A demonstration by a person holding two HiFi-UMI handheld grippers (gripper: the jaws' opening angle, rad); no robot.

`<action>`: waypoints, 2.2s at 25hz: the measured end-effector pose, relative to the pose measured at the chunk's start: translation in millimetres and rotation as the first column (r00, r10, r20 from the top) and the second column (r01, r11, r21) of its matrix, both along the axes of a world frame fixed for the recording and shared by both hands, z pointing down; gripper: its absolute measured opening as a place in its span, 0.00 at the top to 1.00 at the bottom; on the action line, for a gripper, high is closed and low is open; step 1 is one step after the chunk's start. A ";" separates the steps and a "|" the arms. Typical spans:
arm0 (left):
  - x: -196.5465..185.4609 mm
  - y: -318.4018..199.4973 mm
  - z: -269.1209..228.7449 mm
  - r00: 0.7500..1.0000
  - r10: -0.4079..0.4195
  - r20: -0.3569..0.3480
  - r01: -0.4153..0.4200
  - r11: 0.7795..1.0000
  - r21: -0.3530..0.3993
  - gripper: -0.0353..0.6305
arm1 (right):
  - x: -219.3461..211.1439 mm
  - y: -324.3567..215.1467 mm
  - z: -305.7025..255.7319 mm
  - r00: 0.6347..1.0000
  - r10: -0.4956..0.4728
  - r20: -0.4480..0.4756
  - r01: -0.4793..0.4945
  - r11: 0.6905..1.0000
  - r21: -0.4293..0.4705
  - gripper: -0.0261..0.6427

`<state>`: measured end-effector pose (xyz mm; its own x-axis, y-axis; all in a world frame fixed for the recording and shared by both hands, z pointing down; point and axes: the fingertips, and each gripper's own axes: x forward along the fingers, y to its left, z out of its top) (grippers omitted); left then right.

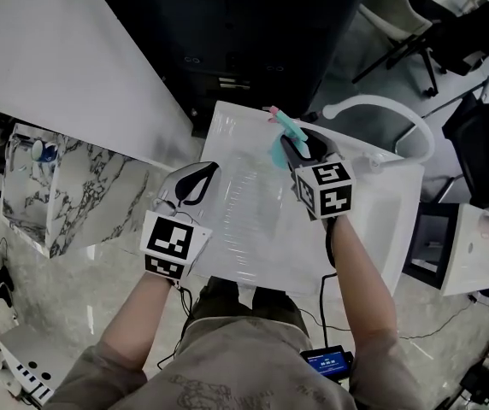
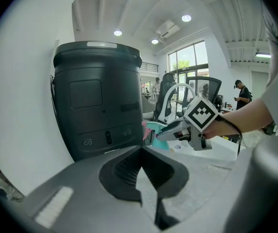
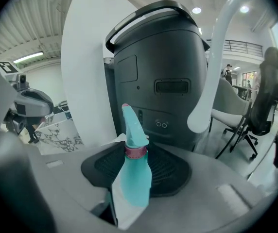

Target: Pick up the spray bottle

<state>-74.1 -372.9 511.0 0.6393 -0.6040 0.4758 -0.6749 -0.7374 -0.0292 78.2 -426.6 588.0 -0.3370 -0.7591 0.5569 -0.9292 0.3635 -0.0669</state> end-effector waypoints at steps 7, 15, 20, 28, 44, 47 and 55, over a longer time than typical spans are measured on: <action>-5.1 2.9 -36.8 1.000 -0.007 -0.025 0.009 0.998 0.069 0.95 | -4.5 22.3 -75.3 0.999 -0.043 0.005 0.042 0.994 0.105 0.72; -11.6 7.6 -93.9 0.998 -0.011 -0.063 0.022 0.986 0.168 0.95 | -10.6 59.9 -180.3 0.995 -0.101 0.014 0.095 0.966 0.240 0.72; -16.5 19.4 -125.9 0.996 -0.002 -0.089 0.022 0.976 0.218 0.95 | -17.0 89.7 -229.9 0.992 -0.123 0.002 0.116 0.939 0.325 0.72; -23.5 44.0 -163.7 0.995 0.008 -0.103 0.020 0.963 0.268 0.95 | -21.8 137.5 -279.5 0.987 -0.159 -0.022 0.155 0.906 0.395 0.72; -33.6 93.0 -161.7 0.998 0.030 -0.047 -0.016 0.959 0.283 0.95 | -7.9 205.8 -265.5 0.992 -0.123 0.005 0.114 0.932 0.345 0.72; -36.3 95.9 -152.7 0.999 0.017 -0.047 -0.004 0.966 0.258 0.95 | -2.2 208.5 -251.0 0.995 -0.103 0.000 0.098 0.944 0.315 0.72; -31.7 102.0 -134.5 0.999 0.014 -0.049 -0.003 0.977 0.211 0.95 | 1.3 214.6 -214.5 0.997 -0.079 0.002 0.076 0.968 0.238 0.72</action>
<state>-105.8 -270.8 376.5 0.6648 -0.6817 0.3055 -0.6731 -0.7240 -0.1508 79.5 -212.0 373.5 -0.4050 -0.8405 0.3599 -0.8974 0.4409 0.0199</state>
